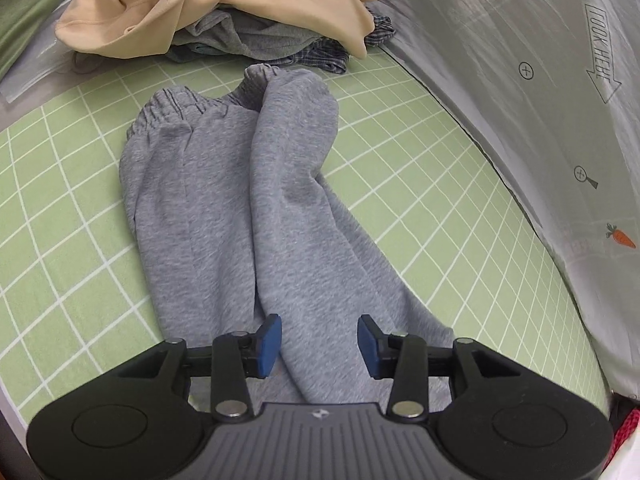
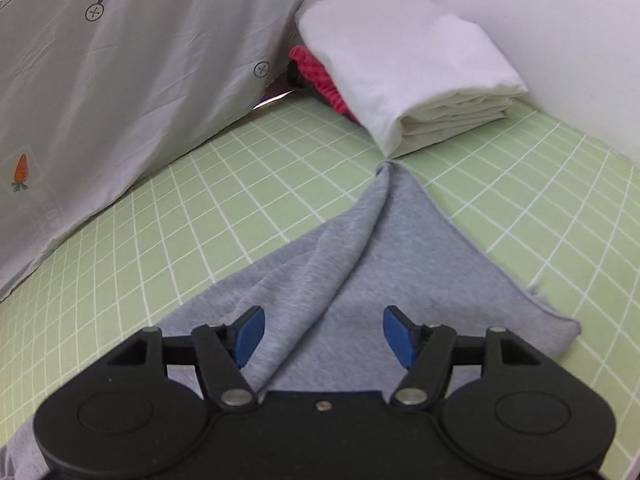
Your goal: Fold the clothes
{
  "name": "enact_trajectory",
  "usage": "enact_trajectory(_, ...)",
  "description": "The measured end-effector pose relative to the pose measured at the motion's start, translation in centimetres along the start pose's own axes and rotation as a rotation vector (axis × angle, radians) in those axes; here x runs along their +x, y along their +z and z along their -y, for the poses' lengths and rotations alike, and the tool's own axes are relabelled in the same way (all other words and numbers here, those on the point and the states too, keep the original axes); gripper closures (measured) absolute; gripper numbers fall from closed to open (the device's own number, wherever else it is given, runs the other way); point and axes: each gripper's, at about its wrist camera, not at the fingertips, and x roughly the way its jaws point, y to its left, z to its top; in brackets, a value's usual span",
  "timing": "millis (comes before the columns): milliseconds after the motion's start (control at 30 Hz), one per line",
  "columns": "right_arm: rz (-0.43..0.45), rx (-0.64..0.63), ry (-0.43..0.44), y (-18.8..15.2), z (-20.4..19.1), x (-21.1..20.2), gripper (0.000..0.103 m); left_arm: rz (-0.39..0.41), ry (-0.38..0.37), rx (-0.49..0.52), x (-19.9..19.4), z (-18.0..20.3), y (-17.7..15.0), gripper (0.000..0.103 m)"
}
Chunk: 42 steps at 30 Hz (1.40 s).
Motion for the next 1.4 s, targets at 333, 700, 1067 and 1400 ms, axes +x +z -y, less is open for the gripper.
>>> enact_trajectory(333,-0.108,0.061,0.01,1.7,-1.9,3.5,0.077,-0.023,0.096,-0.023,4.0,0.5,3.2,0.06)
enact_trajectory(700,-0.117,0.052,0.023,4.4,-3.3,4.6,0.102,0.204,0.033,-0.17,2.4,0.3,9.5,0.103)
enact_trajectory(1067,-0.057,0.026,0.04,6.2,-5.2,5.2,0.058,0.143,0.13,-0.079,2.9,0.4,7.3,0.058)
enact_trajectory(1400,-0.167,0.036,0.092,2.3,-5.5,4.8,0.051,0.074,0.115,-0.11,3.2,-1.8,3.2,0.057)
